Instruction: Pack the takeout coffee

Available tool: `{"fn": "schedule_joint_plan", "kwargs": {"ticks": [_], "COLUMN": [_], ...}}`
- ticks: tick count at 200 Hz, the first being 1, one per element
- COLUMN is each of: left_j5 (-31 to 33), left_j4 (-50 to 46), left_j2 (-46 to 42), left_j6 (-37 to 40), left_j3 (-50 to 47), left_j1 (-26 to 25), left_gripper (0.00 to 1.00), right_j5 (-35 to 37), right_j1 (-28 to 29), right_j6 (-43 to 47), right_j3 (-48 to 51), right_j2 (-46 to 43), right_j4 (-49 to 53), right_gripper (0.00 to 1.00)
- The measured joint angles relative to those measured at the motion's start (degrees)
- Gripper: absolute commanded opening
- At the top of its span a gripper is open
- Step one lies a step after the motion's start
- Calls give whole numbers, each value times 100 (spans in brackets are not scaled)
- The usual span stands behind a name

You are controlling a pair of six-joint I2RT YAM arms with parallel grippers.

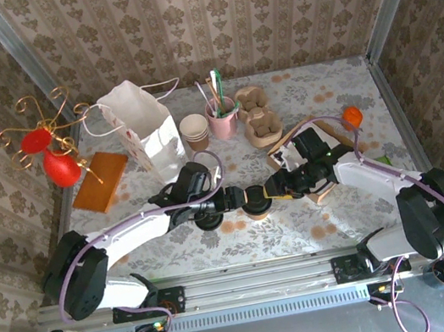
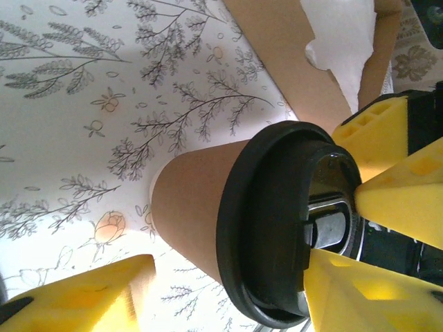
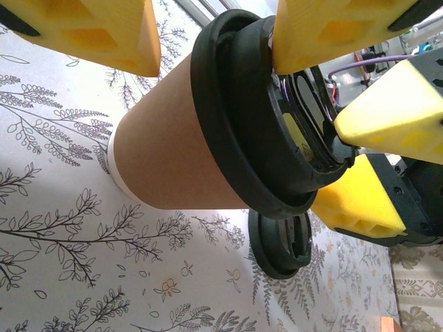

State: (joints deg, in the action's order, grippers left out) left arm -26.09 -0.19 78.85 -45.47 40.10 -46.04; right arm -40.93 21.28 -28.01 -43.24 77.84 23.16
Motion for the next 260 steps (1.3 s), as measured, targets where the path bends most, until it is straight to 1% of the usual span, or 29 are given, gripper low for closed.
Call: {"fn": "schedule_joint_plan", "kwargs": {"ticks": [32, 63, 85, 115, 139, 160, 180, 198, 212, 241, 260], "left_j5": [-72, -79, -94, -90, -96, -118, -111, -90, 4, 435, 645], "left_j4": [236, 369, 402, 289, -114, -382, -511, -734, -955, -1727, -2162], "left_j2": [70, 72, 72, 57, 26, -35, -225, -553, -914, -1740, -2264], "left_j6": [-7, -20, -46, -129, -66, 9, 63, 70, 98, 267, 343], "left_j3": [-50, -109, -125, -118, 101, 398, 501, 498, 494, 494, 407], "left_j1": [0, -4, -4, -4, 2, 66, 181, 275, 337, 345, 413], "left_gripper": [52, 53, 54, 69, 80, 86, 91, 93, 94, 98, 100], "right_j5": [-7, -2, -2, 127, 328, 538, 901, 1399, 1810, 2540, 2881], "right_j1": [0, 0, 0, 33, 59, 70, 181, 538, 916, 1646, 1967], "right_j6": [13, 81, 92, 98, 114, 142, 203, 299, 391, 573, 619], "right_j3": [35, 35, 33, -68, -404, -903, -1314, -1681, -2059, -2771, -3091], "right_j2": [9, 9, 9, -68, -297, -444, -496, -452, -273, 391, 857], "right_j4": [-76, -76, -72, 144, 546, 898, 1279, 1773, 2218, 2835, 3130], "right_gripper": [41, 40, 41, 51, 63, 74, 82, 90, 100, 100, 100]}}
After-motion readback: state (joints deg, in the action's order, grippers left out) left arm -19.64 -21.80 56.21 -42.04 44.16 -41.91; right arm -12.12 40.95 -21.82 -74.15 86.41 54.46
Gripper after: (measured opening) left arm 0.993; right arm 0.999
